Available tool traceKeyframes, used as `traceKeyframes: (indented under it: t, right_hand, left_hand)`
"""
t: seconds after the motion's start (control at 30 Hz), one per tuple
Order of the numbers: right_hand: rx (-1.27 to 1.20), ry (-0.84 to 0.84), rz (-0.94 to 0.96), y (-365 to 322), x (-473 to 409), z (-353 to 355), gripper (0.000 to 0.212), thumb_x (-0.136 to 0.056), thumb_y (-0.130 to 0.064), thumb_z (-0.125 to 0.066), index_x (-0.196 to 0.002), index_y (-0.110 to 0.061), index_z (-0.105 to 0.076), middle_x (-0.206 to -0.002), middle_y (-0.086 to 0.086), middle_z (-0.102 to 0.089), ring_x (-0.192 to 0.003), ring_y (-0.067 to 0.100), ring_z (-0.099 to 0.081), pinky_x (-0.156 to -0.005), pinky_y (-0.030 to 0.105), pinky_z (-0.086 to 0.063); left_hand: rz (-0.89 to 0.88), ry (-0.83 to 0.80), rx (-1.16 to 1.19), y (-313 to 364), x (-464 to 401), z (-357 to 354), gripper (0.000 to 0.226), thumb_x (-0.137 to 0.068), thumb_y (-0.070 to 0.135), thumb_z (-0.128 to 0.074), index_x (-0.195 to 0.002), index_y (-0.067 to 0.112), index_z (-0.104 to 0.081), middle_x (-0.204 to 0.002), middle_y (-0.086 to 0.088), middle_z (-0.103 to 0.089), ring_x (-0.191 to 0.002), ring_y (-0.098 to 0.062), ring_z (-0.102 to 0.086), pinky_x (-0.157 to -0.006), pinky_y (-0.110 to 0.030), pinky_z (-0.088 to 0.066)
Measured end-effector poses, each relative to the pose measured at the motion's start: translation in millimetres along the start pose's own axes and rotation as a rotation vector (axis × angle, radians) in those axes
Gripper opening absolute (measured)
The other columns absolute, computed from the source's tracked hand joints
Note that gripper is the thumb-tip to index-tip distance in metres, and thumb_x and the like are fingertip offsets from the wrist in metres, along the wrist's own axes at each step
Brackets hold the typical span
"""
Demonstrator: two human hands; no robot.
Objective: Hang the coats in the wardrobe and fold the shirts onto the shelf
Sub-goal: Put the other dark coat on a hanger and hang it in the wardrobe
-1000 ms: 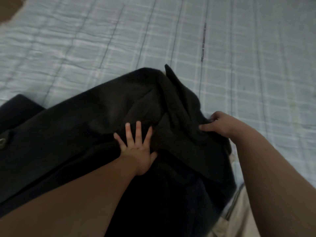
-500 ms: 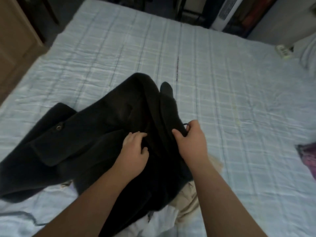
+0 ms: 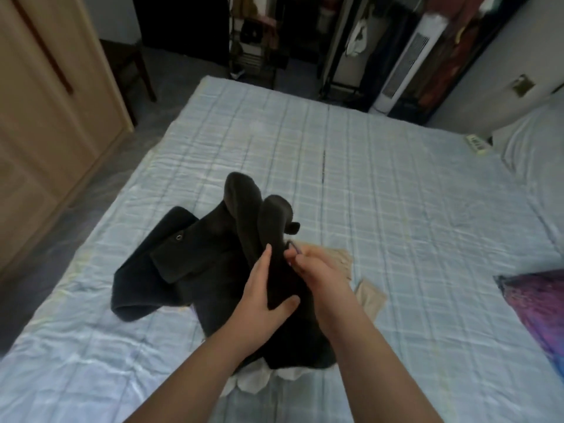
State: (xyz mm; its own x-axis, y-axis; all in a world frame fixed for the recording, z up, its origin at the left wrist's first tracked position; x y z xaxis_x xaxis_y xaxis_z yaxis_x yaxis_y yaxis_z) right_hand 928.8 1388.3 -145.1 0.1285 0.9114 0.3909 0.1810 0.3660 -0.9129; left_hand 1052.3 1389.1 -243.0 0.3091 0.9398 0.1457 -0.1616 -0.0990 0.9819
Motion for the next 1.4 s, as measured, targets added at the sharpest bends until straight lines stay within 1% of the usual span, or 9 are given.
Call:
traceKeyframes:
  t: [0.1, 0.23, 0.37, 0.57, 0.67, 0.77, 0.97, 1.2, 1.4]
  right_hand:
    - [0.052, -0.041, -0.053, -42, 9, -24, 0.036, -0.061, -0.036, -0.075, -0.088, -0.013, -0.072, -0.096, 0.007, -0.072, -0.102, 0.022, -0.068, -0.094, 0.037, -0.051]
    - [-0.313, -0.224, -0.006, -74, 40, -36, 0.041, -0.097, -0.031, -0.052, -0.111, 0.005, -0.065, -0.115, 0.016, -0.069, -0.119, 0.027, -0.062, -0.114, 0.042, -0.037]
    - [-0.417, -0.345, -0.012, -105, 85, -28, 0.058, -0.103, -0.040, -0.039, -0.133, 0.009, -0.049, -0.136, 0.020, -0.057, -0.132, 0.026, -0.050, -0.120, 0.044, -0.027]
    - [-0.616, -0.467, -0.013, -149, 152, -23, 0.082, -0.097, -0.051, -0.042, -0.147, 0.012, -0.026, -0.151, 0.024, -0.038, -0.146, 0.031, -0.029, -0.123, 0.046, -0.013]
    - [-0.708, -0.547, 0.026, -174, 173, -10, 0.087, -0.092, -0.051, -0.047, -0.146, 0.014, -0.026, -0.150, 0.027, -0.037, -0.145, 0.032, -0.028, -0.123, 0.047, -0.013]
    - [-0.758, -0.667, 0.085, -192, 184, 3, 0.085, -0.087, -0.042, -0.053, -0.145, 0.014, -0.026, -0.150, 0.027, -0.037, -0.146, 0.034, -0.027, -0.123, 0.049, -0.014]
    - [-0.715, -0.776, 0.150, -217, 182, 23, 0.068, -0.086, -0.027, -0.052, -0.144, 0.006, -0.038, -0.146, 0.023, -0.045, -0.142, 0.033, -0.035, -0.119, 0.055, -0.022]
    - [-0.098, -0.395, 0.536, -257, 162, 94, 0.030, -0.097, -0.001, -0.046, -0.116, -0.010, -0.068, -0.111, 0.013, -0.072, -0.107, 0.029, -0.069, -0.094, 0.045, -0.054]
    - [0.431, -0.081, 0.968, -294, 162, 103, 0.038, -0.095, 0.002, -0.050, -0.110, -0.029, -0.066, -0.108, -0.006, -0.068, -0.105, 0.011, -0.062, -0.098, 0.038, -0.052]
  left_hand:
    - [-0.062, 0.139, -0.043, 37, 13, -5, 0.115, -0.077, 0.041, -0.079, -0.153, 0.044, 0.008, -0.160, 0.016, -0.017, -0.142, 0.008, -0.021, -0.118, -0.027, -0.028]
    - [-0.057, 0.362, -0.107, 80, 37, 2, 0.115, -0.073, 0.041, -0.083, -0.152, 0.040, 0.001, -0.157, 0.012, -0.023, -0.139, 0.000, -0.031, -0.113, -0.026, -0.034]
    - [-0.071, 0.527, -0.240, 115, 81, -11, 0.090, -0.076, 0.036, -0.079, -0.144, 0.028, -0.020, -0.143, 0.002, -0.040, -0.129, -0.014, -0.048, -0.104, -0.033, -0.045]
    - [0.010, 0.664, -0.794, 171, 134, -35, 0.092, -0.086, 0.043, -0.064, -0.152, 0.027, -0.001, -0.139, -0.001, -0.036, -0.127, -0.021, -0.043, -0.089, -0.038, -0.049]
    - [-0.069, 0.725, -0.900, 198, 152, -12, 0.073, -0.088, 0.041, -0.060, -0.148, 0.033, -0.020, -0.127, 0.004, -0.047, -0.118, -0.020, -0.049, -0.084, -0.039, -0.049]
    - [-0.121, 0.808, -1.047, 226, 160, 17, 0.044, -0.086, 0.050, -0.060, -0.123, 0.031, -0.046, -0.109, 0.006, -0.056, -0.106, -0.021, -0.057, -0.077, -0.039, -0.050]
    - [-0.245, 0.857, -1.139, 279, 151, 42, 0.030, -0.090, 0.054, -0.054, -0.104, 0.028, -0.055, -0.098, 0.009, -0.060, -0.094, -0.016, -0.061, -0.077, -0.039, -0.053]
    - [-0.274, 0.965, -1.025, 337, 155, 60, 0.032, -0.091, 0.059, -0.049, -0.092, 0.028, -0.052, -0.078, 0.010, -0.058, -0.082, -0.021, -0.065, -0.066, -0.034, -0.047]
    - [-0.367, 1.053, -1.004, 414, 164, 64, 0.042, -0.090, 0.062, -0.050, -0.115, 0.028, -0.050, -0.108, 0.005, -0.066, -0.099, -0.025, -0.065, -0.075, -0.036, -0.048]
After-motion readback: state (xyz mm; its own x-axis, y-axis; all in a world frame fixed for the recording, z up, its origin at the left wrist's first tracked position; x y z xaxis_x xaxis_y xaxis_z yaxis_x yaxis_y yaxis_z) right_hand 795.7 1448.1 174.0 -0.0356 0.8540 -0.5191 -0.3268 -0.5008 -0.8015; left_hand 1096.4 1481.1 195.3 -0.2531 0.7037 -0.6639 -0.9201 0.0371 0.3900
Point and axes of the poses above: each hand's wrist, its own x-axis away from the middle knuckle, its own z-axis out of the back of the hand, y = z × x, the point moved 1 cm from there along -x, towards the middle knuckle
